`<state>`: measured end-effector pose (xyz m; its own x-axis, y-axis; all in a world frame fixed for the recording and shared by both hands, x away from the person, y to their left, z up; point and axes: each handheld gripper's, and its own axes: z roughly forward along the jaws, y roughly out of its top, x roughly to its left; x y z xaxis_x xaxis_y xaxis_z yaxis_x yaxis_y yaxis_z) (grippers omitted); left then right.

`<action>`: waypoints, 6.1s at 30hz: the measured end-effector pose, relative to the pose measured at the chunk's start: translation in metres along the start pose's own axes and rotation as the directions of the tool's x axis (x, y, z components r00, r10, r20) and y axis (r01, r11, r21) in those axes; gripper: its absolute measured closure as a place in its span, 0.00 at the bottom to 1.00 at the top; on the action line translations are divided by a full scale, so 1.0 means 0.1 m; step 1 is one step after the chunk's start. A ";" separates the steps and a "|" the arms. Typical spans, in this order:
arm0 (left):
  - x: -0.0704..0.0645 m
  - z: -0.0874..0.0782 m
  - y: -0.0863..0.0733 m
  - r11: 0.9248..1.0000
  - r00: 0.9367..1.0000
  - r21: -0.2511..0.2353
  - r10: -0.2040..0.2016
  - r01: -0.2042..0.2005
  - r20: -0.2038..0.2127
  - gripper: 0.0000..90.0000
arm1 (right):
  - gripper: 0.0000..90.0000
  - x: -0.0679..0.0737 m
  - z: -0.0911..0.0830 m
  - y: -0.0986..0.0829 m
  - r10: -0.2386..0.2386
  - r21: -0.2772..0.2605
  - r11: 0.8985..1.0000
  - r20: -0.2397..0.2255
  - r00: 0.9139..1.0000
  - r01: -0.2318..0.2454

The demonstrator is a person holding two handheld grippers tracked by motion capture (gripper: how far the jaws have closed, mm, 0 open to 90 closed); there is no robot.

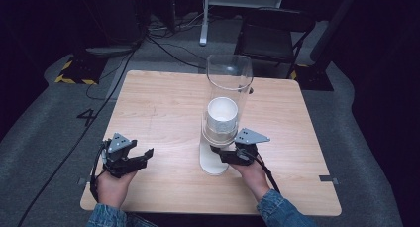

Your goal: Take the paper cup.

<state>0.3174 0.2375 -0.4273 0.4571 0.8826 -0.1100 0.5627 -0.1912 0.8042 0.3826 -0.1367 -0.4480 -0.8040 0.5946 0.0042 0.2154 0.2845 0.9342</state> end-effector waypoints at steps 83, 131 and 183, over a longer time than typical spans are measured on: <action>0.00 0.15 0.07 1.000 1.000 0.018 0.013 -0.014 0.021 0.35 | 0.38 0.02 0.11 -0.41 0.063 0.189 0.981 -0.050 0.997 -0.052; -0.04 0.49 0.30 0.998 0.995 0.031 0.050 -0.052 0.082 0.35 | 0.38 -0.22 -0.47 -0.57 0.082 0.256 0.961 0.098 0.992 -0.105; 0.12 0.15 0.01 0.999 1.000 0.038 -0.014 0.014 0.000 0.34 | 0.38 -1.38 -0.63 -0.56 0.228 0.175 0.938 0.334 0.915 -0.298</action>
<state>0.3334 0.2415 -0.4364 0.4491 0.8852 -0.1217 0.5952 -0.1947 0.7796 0.4469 -0.2822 -0.4783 -0.5014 0.8597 0.0981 0.5389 0.2215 0.8128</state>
